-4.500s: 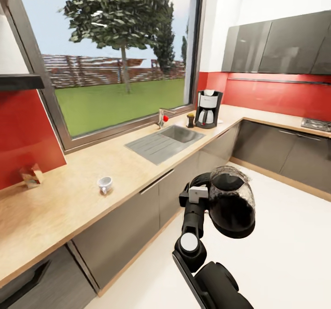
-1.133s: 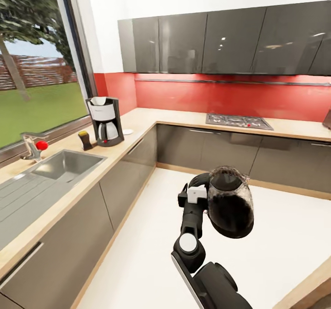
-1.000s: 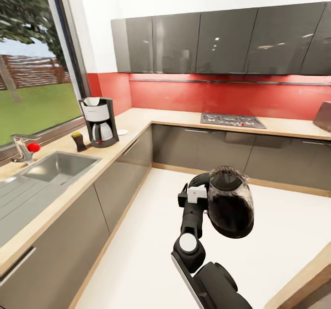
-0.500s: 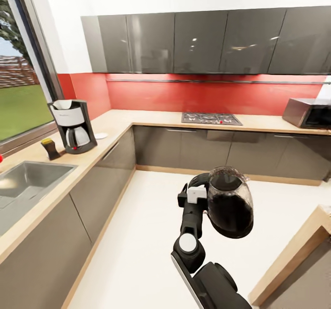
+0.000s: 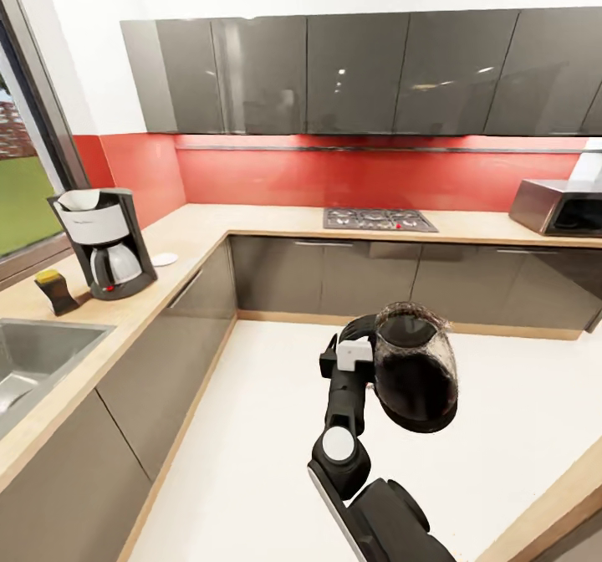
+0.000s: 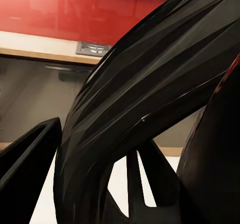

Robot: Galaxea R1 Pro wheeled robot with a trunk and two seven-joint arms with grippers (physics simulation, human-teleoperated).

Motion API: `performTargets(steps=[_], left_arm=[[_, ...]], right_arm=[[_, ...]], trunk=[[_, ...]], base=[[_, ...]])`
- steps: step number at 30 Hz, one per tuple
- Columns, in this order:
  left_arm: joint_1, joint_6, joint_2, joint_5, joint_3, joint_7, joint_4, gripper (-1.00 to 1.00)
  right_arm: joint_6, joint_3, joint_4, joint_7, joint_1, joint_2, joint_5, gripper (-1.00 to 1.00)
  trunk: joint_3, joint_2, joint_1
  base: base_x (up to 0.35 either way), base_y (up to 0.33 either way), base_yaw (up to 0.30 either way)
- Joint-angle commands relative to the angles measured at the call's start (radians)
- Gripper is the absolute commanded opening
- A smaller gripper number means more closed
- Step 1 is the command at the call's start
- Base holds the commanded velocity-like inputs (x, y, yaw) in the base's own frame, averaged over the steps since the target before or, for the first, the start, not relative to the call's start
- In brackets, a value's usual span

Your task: Set up a coffee station on the kitchen countertop: keep the coffee maker on the countertop, move the bottle of coffee from the kitchen shelf to the counter next to the coffee maker, place a paper coffee filter on top of the coffee maker, put the saucer next to the coffee maker with the coffee cup on the saucer, and place the electric kettle next to the coffee maker.

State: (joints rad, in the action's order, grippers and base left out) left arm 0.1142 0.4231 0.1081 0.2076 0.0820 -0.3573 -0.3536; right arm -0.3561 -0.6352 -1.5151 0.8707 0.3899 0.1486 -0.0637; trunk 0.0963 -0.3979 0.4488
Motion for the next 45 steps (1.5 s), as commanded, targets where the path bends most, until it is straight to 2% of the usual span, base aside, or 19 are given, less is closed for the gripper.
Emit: performTargets(steps=[1,16,45], left_arm=[[0.001,0.003,0.001,0.009,0.009,-0.005,0.0,1.0],[0.001,0.003,0.001,0.005,0.01,-0.005,0.002,1.0],[0.001,0.003,0.001,0.004,0.009,-0.005,0.002,1.0]], right_arm=[[-0.01,-0.001,0.0,0.003,0.001,0.0,-0.008,-1.0],[-0.011,-0.001,0.0,0.004,0.001,0.0,-0.008,-1.0],[-0.012,-0.001,0.0,0.004,0.001,0.0,-0.008,-1.0]], trunk=[[0.002,-0.002,0.001],[0.002,-0.002,0.001],[0.002,-0.002,0.001]], base=[[0.336,0.146,-0.001],[0.335,0.102,0.0],[0.293,-0.13,0.0]])
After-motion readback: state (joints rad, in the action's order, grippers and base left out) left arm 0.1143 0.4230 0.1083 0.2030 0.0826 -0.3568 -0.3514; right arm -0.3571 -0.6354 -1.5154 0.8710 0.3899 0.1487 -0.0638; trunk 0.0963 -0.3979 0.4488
